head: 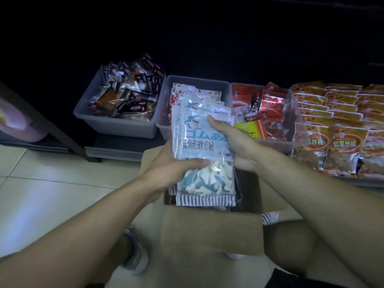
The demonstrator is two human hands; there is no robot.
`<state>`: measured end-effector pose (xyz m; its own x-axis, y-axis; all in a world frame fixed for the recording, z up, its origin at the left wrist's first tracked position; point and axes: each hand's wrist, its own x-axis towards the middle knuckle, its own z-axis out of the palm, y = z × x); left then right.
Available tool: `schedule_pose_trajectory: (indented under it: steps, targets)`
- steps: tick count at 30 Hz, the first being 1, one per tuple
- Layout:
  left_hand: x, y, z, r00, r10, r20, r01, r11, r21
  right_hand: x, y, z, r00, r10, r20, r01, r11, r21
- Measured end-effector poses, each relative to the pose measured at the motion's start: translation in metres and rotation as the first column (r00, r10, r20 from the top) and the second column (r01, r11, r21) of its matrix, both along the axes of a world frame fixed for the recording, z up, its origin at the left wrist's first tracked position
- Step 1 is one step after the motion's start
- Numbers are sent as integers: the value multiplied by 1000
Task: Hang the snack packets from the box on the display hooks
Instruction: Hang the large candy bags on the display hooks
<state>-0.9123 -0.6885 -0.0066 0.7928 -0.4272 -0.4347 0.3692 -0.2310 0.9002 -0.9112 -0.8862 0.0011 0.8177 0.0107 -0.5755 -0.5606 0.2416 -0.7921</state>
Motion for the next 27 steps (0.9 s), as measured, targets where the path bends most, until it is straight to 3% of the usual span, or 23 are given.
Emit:
schedule_pose_trajectory:
  steps: [4, 6, 7, 9, 12, 17, 21, 25, 27]
  targets:
    - [20, 21, 0, 989, 128, 80, -138, 981, 133, 8, 1, -4, 997, 0, 79, 15, 982, -189]
    - [33, 36, 1, 966, 181, 182, -226, 937, 267, 8, 0, -5, 988, 132, 83, -86, 905, -416]
    - [39, 44, 1, 949, 215, 229, -281, 907, 315, 6, -1, -5, 966, 250, 64, -168, 797, -580]
    - [46, 55, -1, 919, 293, 264, -372, 867, 331, 3, -7, -15, 878, 475, -61, -320, 487, -812]
    - [46, 58, -6, 909, 351, 224, -406, 865, 294, -5, -5, -48, 708, 606, -362, -567, 183, -803]
    - [43, 51, -11, 910, 287, 299, -381, 863, 332, -33, 17, -108, 470, 736, -487, -590, -148, -793]
    - [43, 50, -9, 913, 288, 291, -380, 861, 339, -30, 26, -126, 462, 715, -525, -581, -203, -788]
    - [42, 53, -8, 909, 297, 291, -388, 857, 338, -29, 34, -132, 372, 683, -629, -585, -354, -730]
    - [41, 54, -7, 907, 301, 296, -394, 854, 340, -28, 36, -133, 392, 675, -625, -548, -375, -748]
